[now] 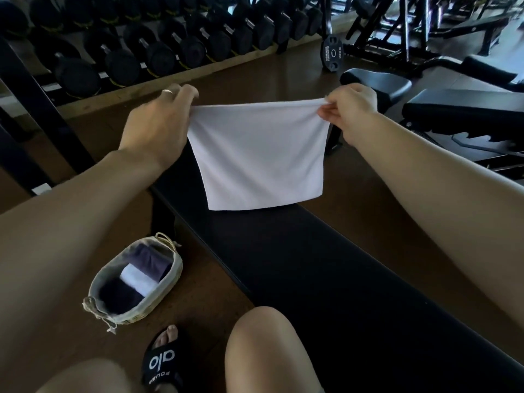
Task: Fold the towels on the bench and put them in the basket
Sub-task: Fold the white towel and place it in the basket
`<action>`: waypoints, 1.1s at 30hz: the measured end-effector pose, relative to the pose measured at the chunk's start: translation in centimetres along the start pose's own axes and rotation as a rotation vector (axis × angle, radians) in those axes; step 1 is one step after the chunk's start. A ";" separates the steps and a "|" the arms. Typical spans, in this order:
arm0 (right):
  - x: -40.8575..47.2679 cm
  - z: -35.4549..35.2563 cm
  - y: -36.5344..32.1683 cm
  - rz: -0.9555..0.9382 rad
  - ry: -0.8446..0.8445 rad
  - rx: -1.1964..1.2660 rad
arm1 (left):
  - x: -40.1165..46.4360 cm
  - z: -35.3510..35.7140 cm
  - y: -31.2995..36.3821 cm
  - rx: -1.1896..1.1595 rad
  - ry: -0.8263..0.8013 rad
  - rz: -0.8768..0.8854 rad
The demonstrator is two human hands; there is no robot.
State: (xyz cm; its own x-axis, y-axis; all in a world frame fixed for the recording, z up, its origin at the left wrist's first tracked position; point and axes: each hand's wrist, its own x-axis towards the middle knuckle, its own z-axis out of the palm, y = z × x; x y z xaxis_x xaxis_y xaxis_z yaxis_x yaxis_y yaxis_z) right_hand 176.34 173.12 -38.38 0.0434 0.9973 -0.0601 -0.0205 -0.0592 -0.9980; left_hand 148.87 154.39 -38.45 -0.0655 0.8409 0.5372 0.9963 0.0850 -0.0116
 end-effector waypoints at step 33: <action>-15.1 -17.3 18.9 0.101 0.014 -0.887 | -22.2 6.7 7.3 -0.310 -0.654 0.300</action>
State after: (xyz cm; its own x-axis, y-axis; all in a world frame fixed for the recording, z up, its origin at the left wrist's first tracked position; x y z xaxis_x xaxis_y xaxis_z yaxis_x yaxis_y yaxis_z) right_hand 192.61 156.22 -56.64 0.0951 0.9852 -0.1428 0.7552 -0.1649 -0.6344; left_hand 157.27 139.97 -56.11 0.2860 0.9564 -0.0590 0.9401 -0.2682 0.2104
